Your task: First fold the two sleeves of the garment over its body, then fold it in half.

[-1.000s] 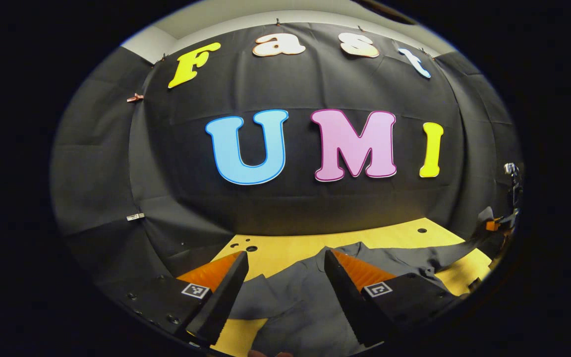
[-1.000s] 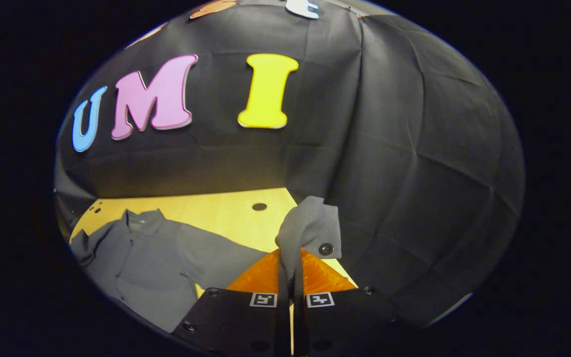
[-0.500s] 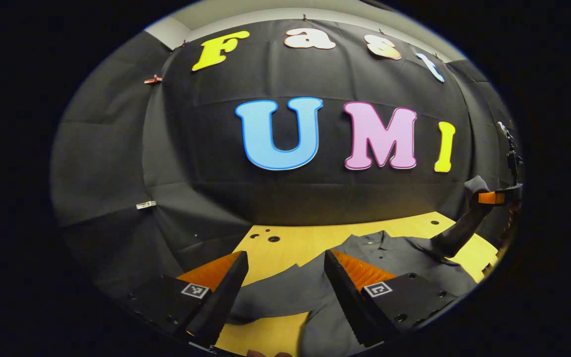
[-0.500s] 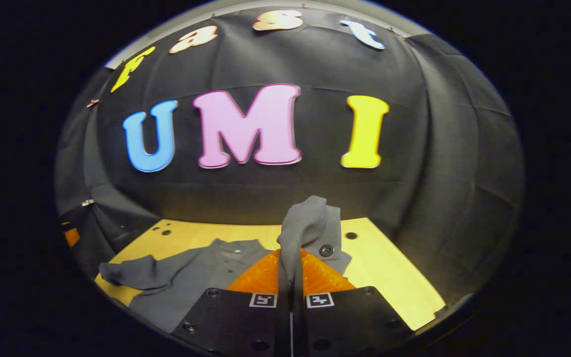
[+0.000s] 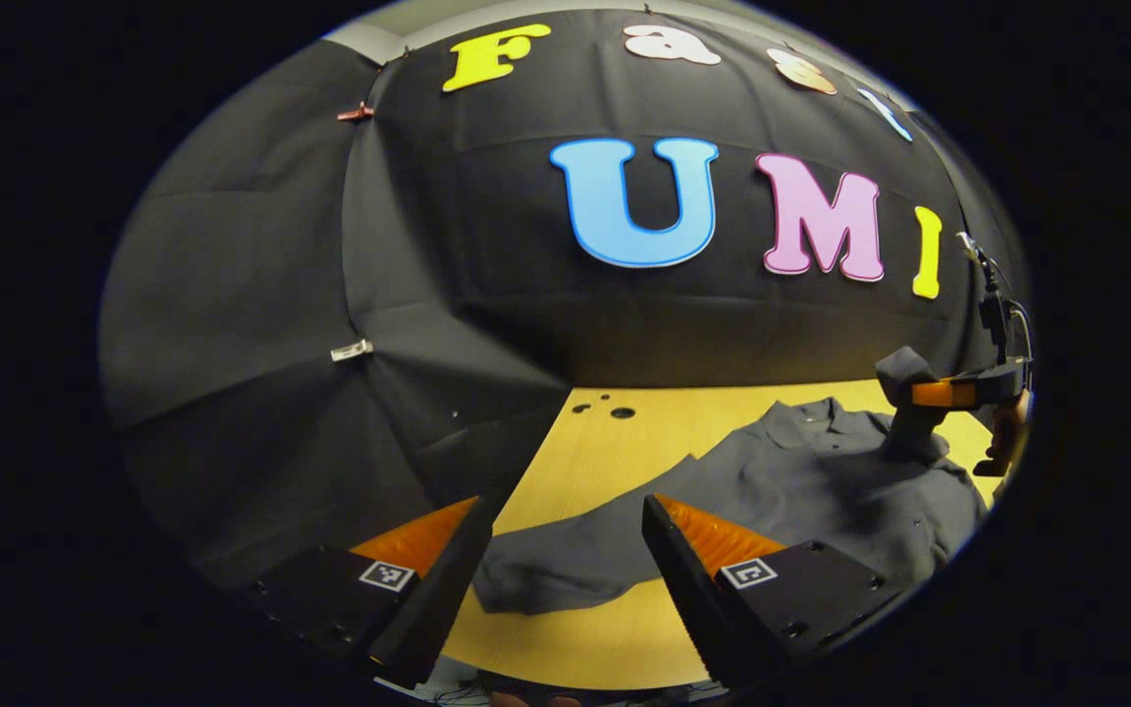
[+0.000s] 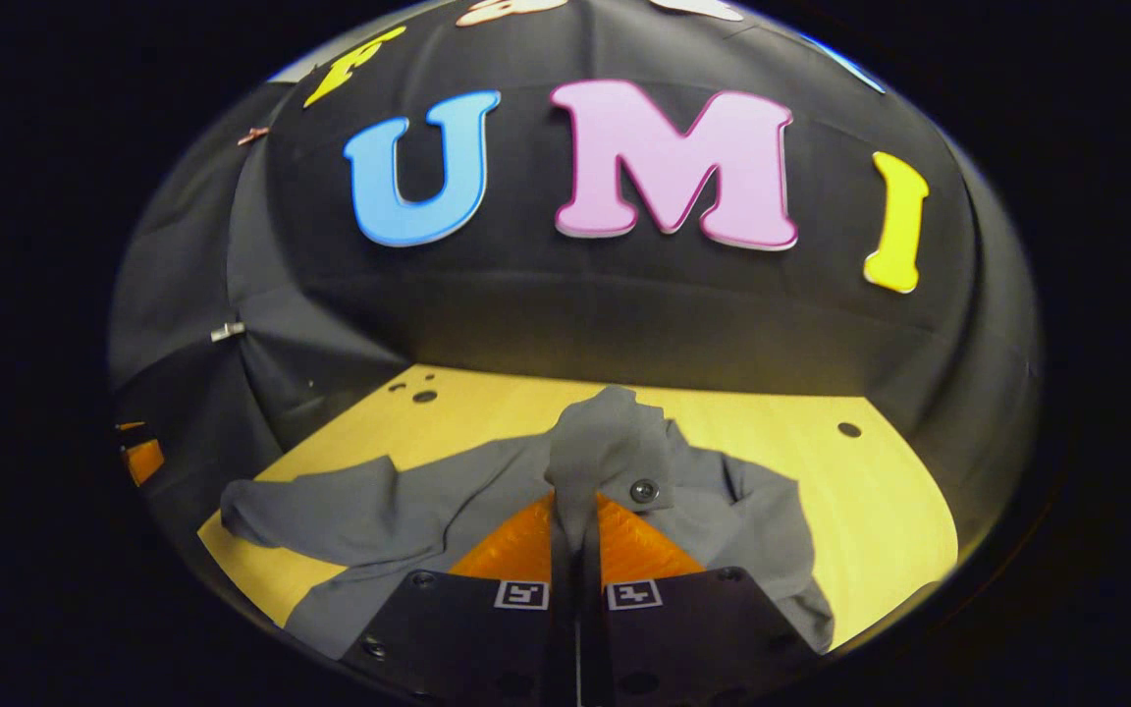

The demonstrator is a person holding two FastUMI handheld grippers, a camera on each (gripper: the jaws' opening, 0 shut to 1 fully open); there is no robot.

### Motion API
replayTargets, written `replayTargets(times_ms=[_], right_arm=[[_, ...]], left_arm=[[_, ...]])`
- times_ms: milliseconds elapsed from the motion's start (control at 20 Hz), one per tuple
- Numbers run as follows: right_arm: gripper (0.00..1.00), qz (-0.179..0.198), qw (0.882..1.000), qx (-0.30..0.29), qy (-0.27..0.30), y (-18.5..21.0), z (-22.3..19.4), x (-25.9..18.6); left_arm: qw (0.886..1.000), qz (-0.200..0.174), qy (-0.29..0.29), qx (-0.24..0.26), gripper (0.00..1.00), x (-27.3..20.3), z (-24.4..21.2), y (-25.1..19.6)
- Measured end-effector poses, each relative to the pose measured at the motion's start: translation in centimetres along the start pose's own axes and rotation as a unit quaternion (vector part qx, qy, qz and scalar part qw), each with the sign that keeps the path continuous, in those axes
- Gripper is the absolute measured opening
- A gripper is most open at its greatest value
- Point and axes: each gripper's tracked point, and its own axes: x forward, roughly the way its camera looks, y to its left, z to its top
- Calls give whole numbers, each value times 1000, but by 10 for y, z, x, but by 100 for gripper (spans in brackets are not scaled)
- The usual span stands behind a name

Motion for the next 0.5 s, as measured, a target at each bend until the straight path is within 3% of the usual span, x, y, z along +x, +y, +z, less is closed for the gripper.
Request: replayTargets(times_ms=[250, 500], right_arm=[[7, 4, 997, -8, 74, 26, -59, 36], [9, 2, 993, 0, 121, 37, -93, 54]], left_arm=[[998, 4, 59, -29, 98, 27, -53, 25], [995, 0, 102, -24, 98, 60, -91, 39]])
